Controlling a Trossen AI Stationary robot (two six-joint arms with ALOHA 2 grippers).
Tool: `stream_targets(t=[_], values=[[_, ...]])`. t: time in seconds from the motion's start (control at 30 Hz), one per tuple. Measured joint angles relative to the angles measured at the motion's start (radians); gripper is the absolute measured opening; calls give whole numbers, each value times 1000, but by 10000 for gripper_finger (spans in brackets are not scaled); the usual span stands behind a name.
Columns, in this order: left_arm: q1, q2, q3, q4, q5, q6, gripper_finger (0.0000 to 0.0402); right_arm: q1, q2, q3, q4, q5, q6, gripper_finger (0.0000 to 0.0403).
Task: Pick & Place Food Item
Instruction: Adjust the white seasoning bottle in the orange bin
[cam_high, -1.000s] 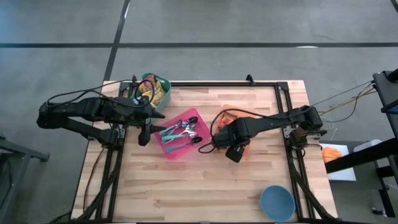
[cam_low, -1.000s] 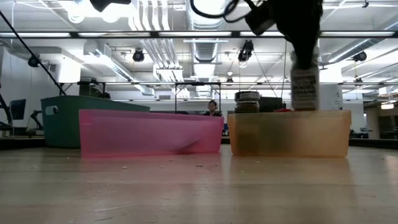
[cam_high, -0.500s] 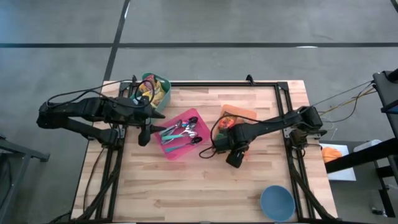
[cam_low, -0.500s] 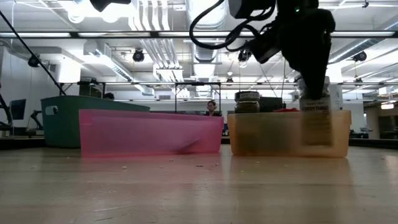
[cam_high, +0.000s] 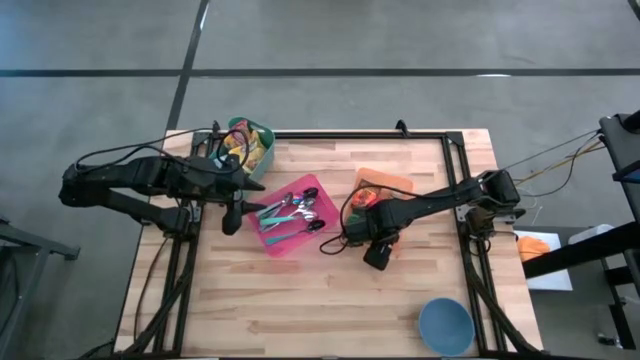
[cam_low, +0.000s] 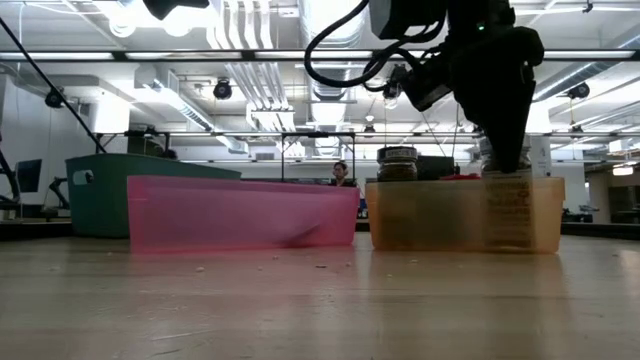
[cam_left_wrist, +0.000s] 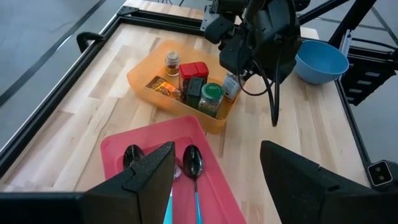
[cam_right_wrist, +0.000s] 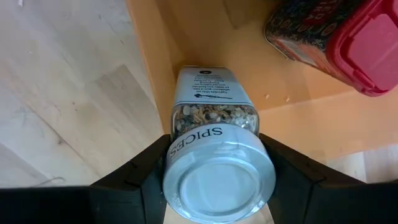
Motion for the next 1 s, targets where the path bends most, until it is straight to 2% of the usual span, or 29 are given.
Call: stream_targets(t=[0.13,0.37,0.47,0.77,0.93,1.0], values=[[0,0,0,-1,0,0,236,0,2,5,0,2,0,198],[0,0,0,-19,0,-8,236,2,5,6,6,5,36,336],[0,-1,0,-19,0,-12,236,2,5,6,6,5,54,369],[-1,-21,1,-19,-8,-11,236,4,5,15,-1,-55,58,380],[-1,-63,1,-20,-104,-8,236,5,-2,48,-9,-34,80,381],[-1,-81,1,-31,-162,-8,236,11,-9,64,-11,10,86,381]])
